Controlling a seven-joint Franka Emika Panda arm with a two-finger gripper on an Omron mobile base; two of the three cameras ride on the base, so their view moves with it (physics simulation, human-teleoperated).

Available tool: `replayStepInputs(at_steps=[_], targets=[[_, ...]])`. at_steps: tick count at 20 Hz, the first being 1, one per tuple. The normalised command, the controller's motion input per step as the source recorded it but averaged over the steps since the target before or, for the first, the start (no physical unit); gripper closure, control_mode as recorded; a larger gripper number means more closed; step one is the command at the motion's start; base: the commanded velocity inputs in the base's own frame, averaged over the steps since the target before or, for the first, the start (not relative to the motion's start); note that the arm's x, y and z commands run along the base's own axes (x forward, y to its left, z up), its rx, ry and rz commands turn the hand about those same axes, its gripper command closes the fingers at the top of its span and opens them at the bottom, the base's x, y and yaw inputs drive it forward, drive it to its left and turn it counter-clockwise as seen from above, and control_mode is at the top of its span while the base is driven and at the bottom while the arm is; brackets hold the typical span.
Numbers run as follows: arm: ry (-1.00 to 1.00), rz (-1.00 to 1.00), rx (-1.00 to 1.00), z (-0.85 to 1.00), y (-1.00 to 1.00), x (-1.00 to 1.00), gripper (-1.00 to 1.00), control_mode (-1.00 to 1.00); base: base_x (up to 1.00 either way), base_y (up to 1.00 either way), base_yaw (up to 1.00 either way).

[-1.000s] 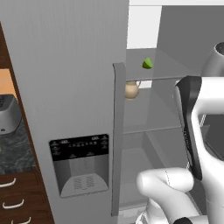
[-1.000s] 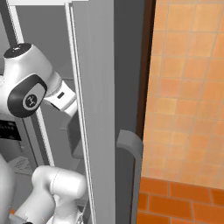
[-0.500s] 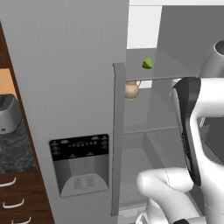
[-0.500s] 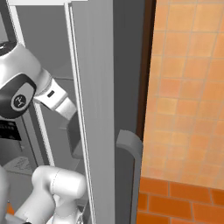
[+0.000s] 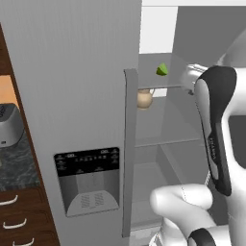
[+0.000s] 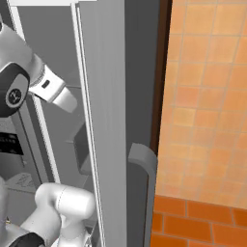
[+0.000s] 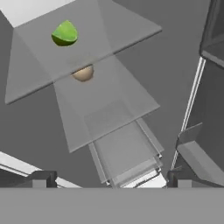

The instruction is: Grab a lemon wedge from the fridge and one ice cube from the ice bowl, and put them in the glass of lemonade.

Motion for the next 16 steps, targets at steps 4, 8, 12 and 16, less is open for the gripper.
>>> replayStepInputs(at_steps=[4, 8, 12, 16], targets=[[-0.02, 0.22, 0.0, 0.15, 0.0, 1.0, -1.0, -1.0, 0.0, 0.0, 0.0], [0.05, 0.04, -0.05, -0.07, -0.03, 1.0, -1.0, -1.0, 0.0, 0.0, 0.0], [0.07, 0.0, -0.17, -0.01, -0.02, 1.0, -1.0, -1.0, 0.0, 0.0, 0.0], [-0.01, 0.0, -0.1, -0.2, 0.0, 1.0, -1.0, -1.0, 0.0, 0.0, 0.0]])
